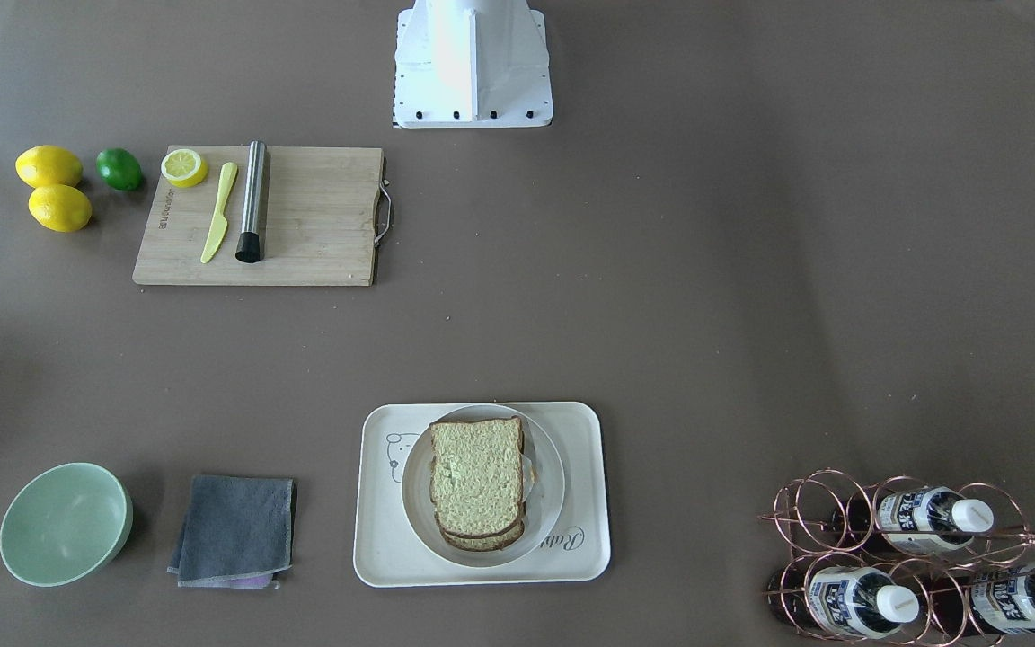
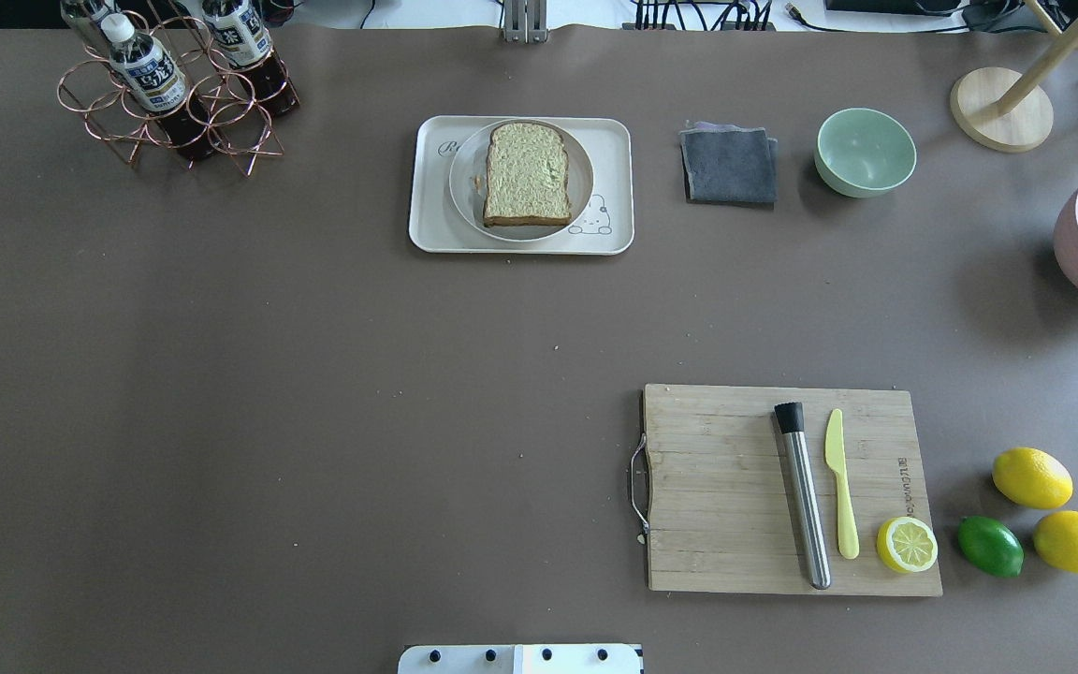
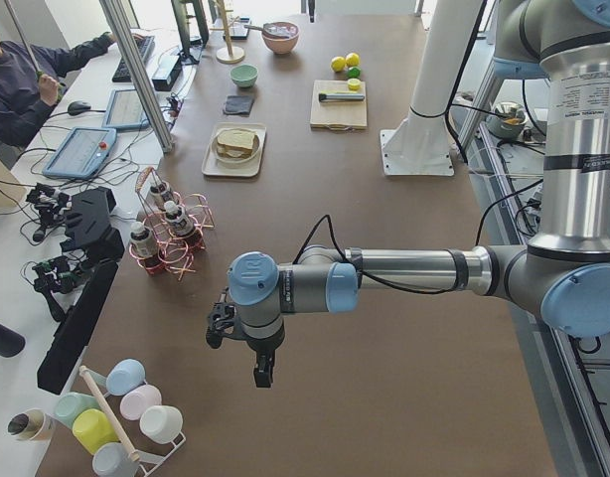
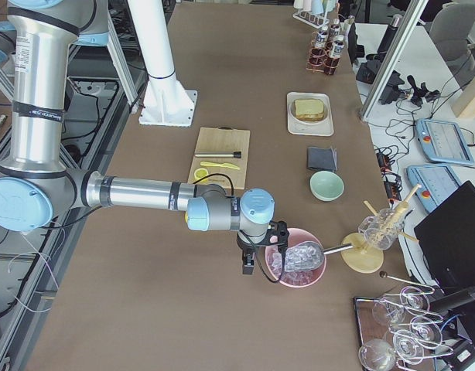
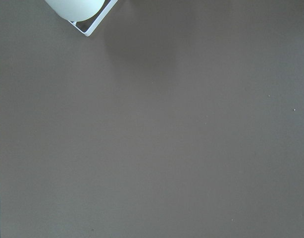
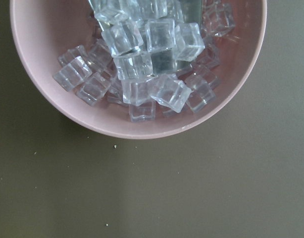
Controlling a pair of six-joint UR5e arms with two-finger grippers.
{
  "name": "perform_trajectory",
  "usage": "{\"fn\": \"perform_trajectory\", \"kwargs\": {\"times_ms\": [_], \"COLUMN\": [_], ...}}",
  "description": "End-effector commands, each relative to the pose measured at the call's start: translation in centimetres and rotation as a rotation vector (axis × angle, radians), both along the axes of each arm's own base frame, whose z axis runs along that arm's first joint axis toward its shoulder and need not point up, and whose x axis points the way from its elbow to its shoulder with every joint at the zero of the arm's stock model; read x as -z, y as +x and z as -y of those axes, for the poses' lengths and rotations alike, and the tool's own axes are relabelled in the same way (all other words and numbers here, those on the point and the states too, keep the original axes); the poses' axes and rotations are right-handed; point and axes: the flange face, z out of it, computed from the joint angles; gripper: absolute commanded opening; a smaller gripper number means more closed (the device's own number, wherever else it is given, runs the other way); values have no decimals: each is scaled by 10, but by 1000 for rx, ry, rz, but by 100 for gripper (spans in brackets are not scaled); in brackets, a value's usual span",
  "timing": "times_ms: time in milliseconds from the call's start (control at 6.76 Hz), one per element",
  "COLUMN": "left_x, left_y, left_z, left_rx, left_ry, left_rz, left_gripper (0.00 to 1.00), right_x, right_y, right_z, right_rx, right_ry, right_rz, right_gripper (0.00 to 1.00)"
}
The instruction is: Make sandwich and place on tray
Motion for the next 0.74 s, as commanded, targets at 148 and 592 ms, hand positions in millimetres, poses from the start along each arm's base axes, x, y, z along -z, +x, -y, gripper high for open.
{"fn": "perform_trajectory", "kwargs": {"times_ms": [148,592], "left_x": [0,2], "left_y": [0,0], "left_z": [0,5], "left_rx": [0,-1], "left_ry": [2,6], "left_rz": [0,0], "left_gripper": [98,98], "right_x": [-1,0], "right_y": [0,0], "right_z": [0,1], "right_rx": [0,0], "right_ry": [-1,0], "right_rz": [0,0], "right_gripper": [100,100]}}
